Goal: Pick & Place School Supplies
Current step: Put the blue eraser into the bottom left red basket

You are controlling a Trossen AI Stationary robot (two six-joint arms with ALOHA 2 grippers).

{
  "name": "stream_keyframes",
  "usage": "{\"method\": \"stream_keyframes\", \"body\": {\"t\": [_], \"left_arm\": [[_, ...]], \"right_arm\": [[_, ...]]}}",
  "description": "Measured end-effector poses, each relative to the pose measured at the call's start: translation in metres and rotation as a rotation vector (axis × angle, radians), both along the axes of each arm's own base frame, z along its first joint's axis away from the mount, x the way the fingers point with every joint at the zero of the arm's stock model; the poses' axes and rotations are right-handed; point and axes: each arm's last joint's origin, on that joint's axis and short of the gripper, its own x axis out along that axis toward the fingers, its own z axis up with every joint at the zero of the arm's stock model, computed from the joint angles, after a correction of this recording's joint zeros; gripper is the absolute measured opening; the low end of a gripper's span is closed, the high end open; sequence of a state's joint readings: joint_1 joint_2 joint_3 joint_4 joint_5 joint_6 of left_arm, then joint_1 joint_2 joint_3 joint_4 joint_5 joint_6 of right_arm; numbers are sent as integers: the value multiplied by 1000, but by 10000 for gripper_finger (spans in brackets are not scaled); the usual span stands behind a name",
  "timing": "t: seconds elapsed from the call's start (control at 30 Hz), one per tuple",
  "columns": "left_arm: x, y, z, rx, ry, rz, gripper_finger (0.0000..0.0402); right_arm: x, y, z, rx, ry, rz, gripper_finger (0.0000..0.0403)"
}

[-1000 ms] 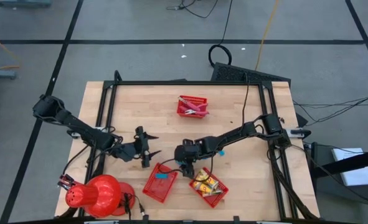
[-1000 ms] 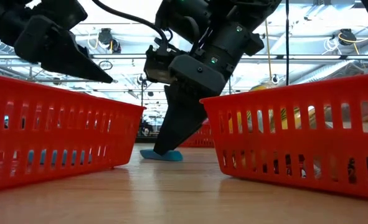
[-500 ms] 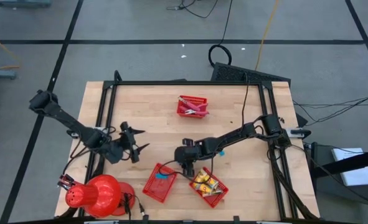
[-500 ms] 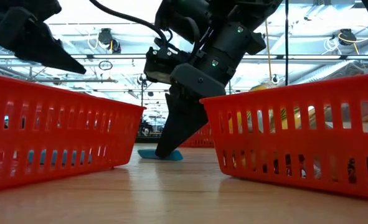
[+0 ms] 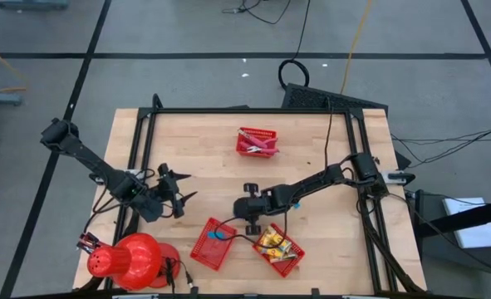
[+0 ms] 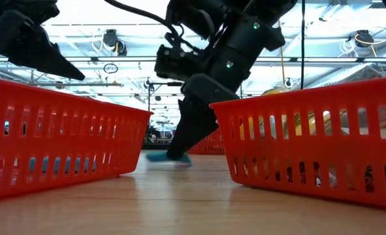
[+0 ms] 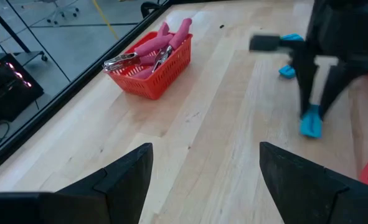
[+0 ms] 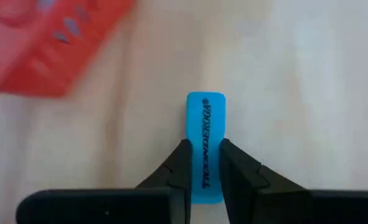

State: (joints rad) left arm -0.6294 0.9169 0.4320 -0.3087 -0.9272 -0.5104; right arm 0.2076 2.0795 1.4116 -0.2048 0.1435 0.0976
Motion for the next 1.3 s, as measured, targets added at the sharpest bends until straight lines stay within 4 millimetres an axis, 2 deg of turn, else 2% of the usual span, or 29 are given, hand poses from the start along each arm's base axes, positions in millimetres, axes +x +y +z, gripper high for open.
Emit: {"method": "stream_keyframes", "body": {"t": [0.33,0.43,0.63,0.77,1.03,1.2,1.23,1.3], "left_arm": [[0,0,0,-4,2,3,294],[0,0,0,-5,1,4,294],[0,0,0,3,-13,20,294],[0,0,1,4,-17,23,294],[2,-1,4,2,-49,20,294],[2,-1,4,-2,-52,21,294],[2,-1,4,-2,-52,21,294],[2,-1,4,-2,-52,21,294]], "right_arm": [[-7,-2,56,-86,-159,-1,42],[-7,7,72,-75,-247,61,41],[-7,40,87,120,-385,294,41],[-1,50,76,176,-401,339,41],[13,48,33,212,-350,317,40],[15,44,36,221,-366,298,40],[15,44,37,217,-375,302,46],[16,45,37,223,-385,301,84]]}}
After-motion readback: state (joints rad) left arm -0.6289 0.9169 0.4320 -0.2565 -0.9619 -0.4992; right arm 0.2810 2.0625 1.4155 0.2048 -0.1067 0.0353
